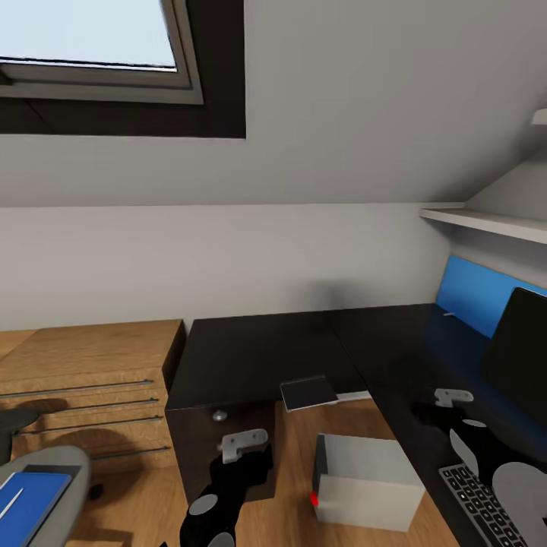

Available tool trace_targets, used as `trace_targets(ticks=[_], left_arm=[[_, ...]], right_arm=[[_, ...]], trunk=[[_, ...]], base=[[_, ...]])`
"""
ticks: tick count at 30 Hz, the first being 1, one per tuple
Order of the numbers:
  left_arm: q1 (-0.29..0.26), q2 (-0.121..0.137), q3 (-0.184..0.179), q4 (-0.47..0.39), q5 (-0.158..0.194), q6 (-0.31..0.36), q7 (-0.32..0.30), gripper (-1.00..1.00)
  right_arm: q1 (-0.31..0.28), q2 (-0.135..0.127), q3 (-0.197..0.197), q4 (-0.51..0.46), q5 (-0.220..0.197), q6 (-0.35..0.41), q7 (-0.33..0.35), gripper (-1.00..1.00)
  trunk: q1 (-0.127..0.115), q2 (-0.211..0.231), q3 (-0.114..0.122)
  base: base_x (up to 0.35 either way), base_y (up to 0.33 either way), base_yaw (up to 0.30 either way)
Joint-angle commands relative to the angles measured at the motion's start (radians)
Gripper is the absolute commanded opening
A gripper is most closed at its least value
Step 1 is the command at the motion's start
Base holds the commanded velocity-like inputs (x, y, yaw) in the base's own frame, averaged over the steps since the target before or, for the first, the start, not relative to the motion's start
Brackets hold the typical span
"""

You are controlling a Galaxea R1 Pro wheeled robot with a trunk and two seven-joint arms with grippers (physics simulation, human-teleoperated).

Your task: In the bedroom, organize the workspace by keeping the computer under the desk, ensuring the monitor is on the desk, placing the keyboard on the desk next to the monitor, placing the mouse on the desk next to the keyboard, moving the folder from the swivel chair onto the desk next to the mouse, stacking the notebook on top of the folder with the pen on top of the notebook, and positioning the swivel chair next to the desk.

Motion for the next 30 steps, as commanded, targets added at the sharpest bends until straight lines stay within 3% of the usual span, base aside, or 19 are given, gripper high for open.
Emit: trace_targets(ticks=[1, 8, 24, 28, 30], left_arm=[[-0.001, 0.001, -0.002, -0.001, 0.004, 0.003, 0.007, 1.00], [-0.001, 0.001, -0.002, -0.001, 0.005, 0.004, 0.007, 1.00], [-0.001, 0.000, -0.003, -0.003, 0.006, 0.004, 0.007, 1.00], [-0.001, 0.001, -0.001, -0.008, 0.005, 0.004, 0.008, 1.00], [-0.001, 0.001, 0.002, -0.027, 0.007, 0.004, 0.009, 1.00]], right_arm=[[-0.001, -0.001, 0.003, -0.001, -0.013, 0.002, 0.003, -1.00], [-0.001, -0.001, 0.004, -0.001, -0.013, 0.003, 0.003, -1.00], [-0.001, 0.001, 0.009, -0.001, -0.013, 0.002, -0.006, -1.00], [-0.001, 0.001, 0.010, -0.001, -0.014, 0.027, -0.086, -1.00], [-0.001, 0.000, 0.008, -0.001, -0.015, 0.102, -0.161, -1.00]], trunk=[[0.000, -0.001, -0.001], [0.000, -0.001, -0.001], [0.000, -0.001, -0.001], [0.000, -0.001, -0.001], [0.000, -0.001, -0.001]], base=[[0.213, 0.000, 0.000], [0.188, 0.000, 0.000], [0.008, 0.000, 0.000], [0.000, 0.000, 0.000], [0.000, 0.000, 0.000]])
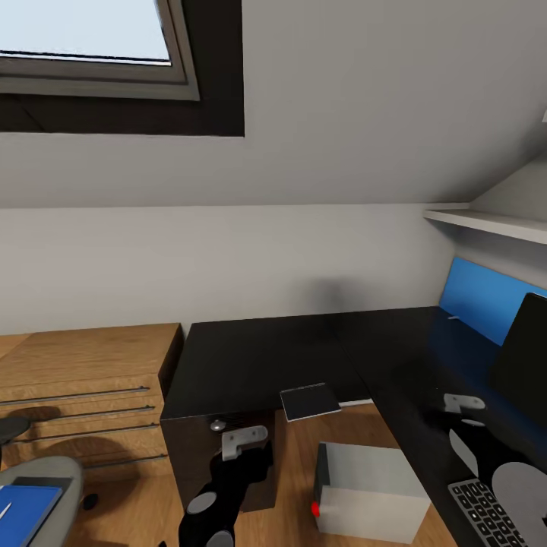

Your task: In the bedroom, organize the workspace by keeping the computer under the desk, ensuring the monitor is on the desk, placing the keyboard on the desk next to the monitor, placing the mouse on the desk next to the keyboard, moving the folder from the swivel chair onto the desk next to the mouse, stacking the notebook on top of the folder with the pen on top of the notebook, and positioning the swivel chair next to the desk.

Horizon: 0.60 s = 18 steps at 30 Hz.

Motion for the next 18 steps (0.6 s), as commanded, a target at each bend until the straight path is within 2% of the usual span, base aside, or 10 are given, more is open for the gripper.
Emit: trace_targets(ticks=[1, 7, 18], left_arm=[[-0.001, 0.001, -0.001, -0.006, 0.006, 0.003, 0.007, 1.00], [-0.001, 0.001, 0.001, -0.023, 0.009, 0.003, 0.008, 1.00], [-0.001, 0.001, 0.003, -0.029, 0.011, 0.003, 0.009, 1.00]], right_arm=[[0.000, -0.001, 0.003, -0.003, -0.013, 0.024, -0.017, -1.00], [0.000, -0.001, 0.002, -0.003, -0.013, 0.056, -0.035, -1.00], [0.000, -0.001, 0.002, 0.000, -0.013, 0.079, -0.040, -1.00]], trunk=[[0.000, -0.001, -0.001], [0.000, -0.001, -0.001], [0.042, -0.078, -0.036]], base=[[0.000, 0.000, 0.000], [0.000, 0.000, 0.000], [0.000, 0.000, 0.000]])
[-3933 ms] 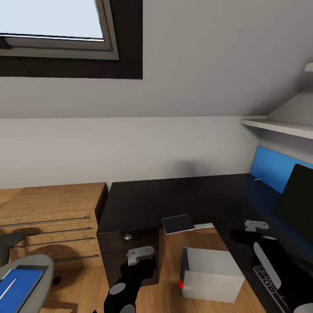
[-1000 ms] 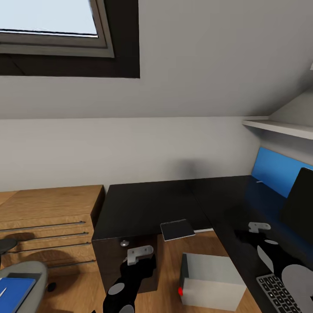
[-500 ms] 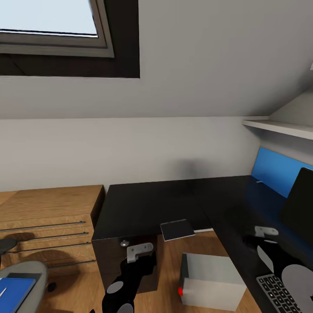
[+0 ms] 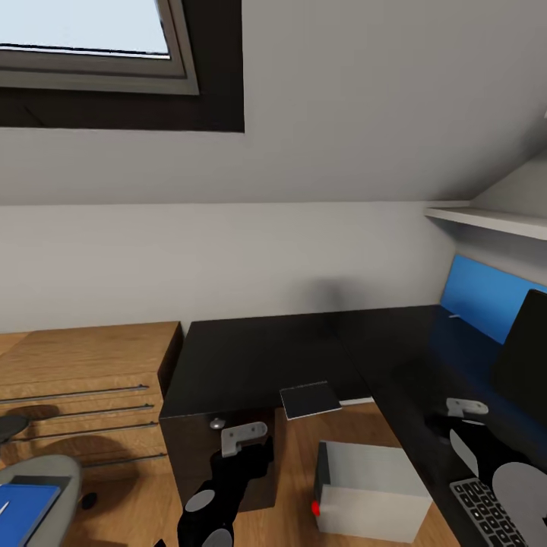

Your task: In the bedroom, organize the workspace by keeping the computer under the desk, ensuring the monitor is on the desk, placing the keyboard on the desk next to the monitor, placing the mouse on the desk next to the keyboard, moving the folder from the swivel chair onto the desk next to the mouse, stacking the notebook on top of the folder with the pen on top of the notebook, and positioning the swivel chair next to the desk.

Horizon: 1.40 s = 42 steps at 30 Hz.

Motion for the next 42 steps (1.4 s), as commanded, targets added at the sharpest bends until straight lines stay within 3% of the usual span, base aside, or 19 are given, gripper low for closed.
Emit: trace_targets(ticks=[1, 7, 23, 42], left_arm=[[-0.001, 0.001, -0.001, -0.002, 0.004, 0.003, 0.007, 1.00], [-0.001, 0.001, 0.016, -0.002, 0.004, 0.003, 0.007, 1.00], [-0.001, 0.000, 0.016, -0.002, 0.004, 0.003, 0.007, 1.00], [-0.001, -0.001, 0.017, 0.000, 0.006, 0.003, 0.007, 1.00]], right_arm=[[0.000, 0.000, 0.004, -0.002, -0.013, 0.009, -0.005, -1.00], [0.000, 0.000, 0.004, 0.000, -0.012, 0.020, -0.006, -1.00], [0.000, -0.003, 0.004, 0.005, -0.012, 0.047, -0.013, -1.00], [0.000, -0.004, 0.004, 0.005, -0.012, 0.047, -0.091, -1.00]], trunk=[[0.004, -0.008, -0.005], [0.027, -0.050, -0.023], [0.088, -0.162, -0.074], [0.154, -0.281, -0.127]], base=[[0.000, 0.000, 0.000], [0.000, 0.000, 0.000], [0.000, 0.000, 0.000], [-0.046, 0.000, 0.000]])
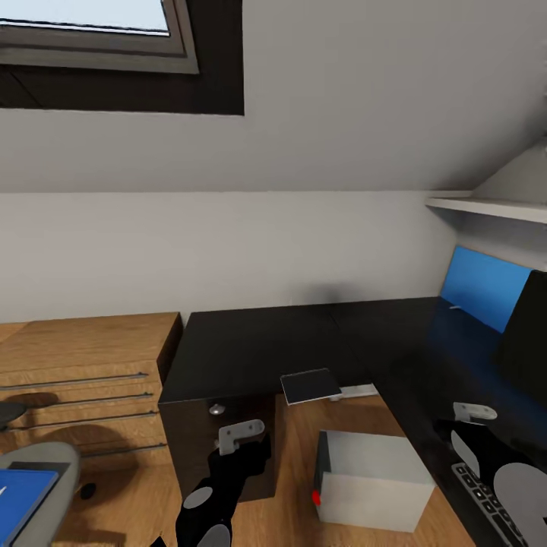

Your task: In the bedroom, organize the workspace by keeping the computer under the desk, ensuring the monitor is on the desk, placing the keyboard on the desk next to the monitor, placing the mouse on the desk next to the keyboard, moving the folder from the swivel chair onto the desk next to the mouse, stacking the notebook on top of the folder with the pen on top of the notebook, and positioning the swivel chair next to the desk.

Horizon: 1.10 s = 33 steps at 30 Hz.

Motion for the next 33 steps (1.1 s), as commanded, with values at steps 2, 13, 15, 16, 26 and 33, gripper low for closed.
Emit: trace_targets(ticks=[2, 13, 15, 16, 26, 33], left_arm=[[-0.001, 0.001, -0.001, -0.001, 0.005, 0.003, 0.007, 1.00], [-0.001, 0.002, -0.002, -0.001, 0.005, 0.003, 0.007, 1.00], [-0.001, 0.002, -0.004, -0.001, 0.005, 0.003, 0.007, 1.00], [-0.001, 0.002, -0.007, -0.001, 0.004, 0.003, 0.007, 1.00], [-0.001, 0.004, -0.010, 0.005, 0.004, 0.003, 0.007, 1.00], [-0.001, 0.002, -0.012, 0.004, 0.003, 0.004, 0.006, 1.00]], right_arm=[[0.000, 0.000, 0.004, -0.002, -0.012, 0.004, -0.006, -1.00], [0.000, 0.000, 0.004, -0.002, -0.013, 0.002, -0.006, -1.00], [0.000, 0.000, 0.004, -0.002, -0.013, 0.001, -0.006, -1.00], [0.000, 0.001, 0.003, -0.002, -0.013, 0.001, -0.006, -1.00], [0.000, 0.001, 0.004, -0.004, -0.013, 0.001, -0.006, -1.00], [0.000, 0.001, 0.003, -0.003, -0.013, 0.001, -0.006, -1.00]], trunk=[[0.000, -0.001, -0.001], [0.000, -0.001, -0.001], [0.000, -0.001, -0.001], [0.000, -0.001, -0.001], [0.000, -0.001, -0.001], [0.000, -0.001, -0.001]], base=[[-0.172, 0.000, 0.000], [-0.012, 0.000, 0.000], [0.000, 0.000, 0.000], [0.000, 0.000, 0.000], [0.139, 0.000, 0.000], [0.021, 0.000, 0.000]])
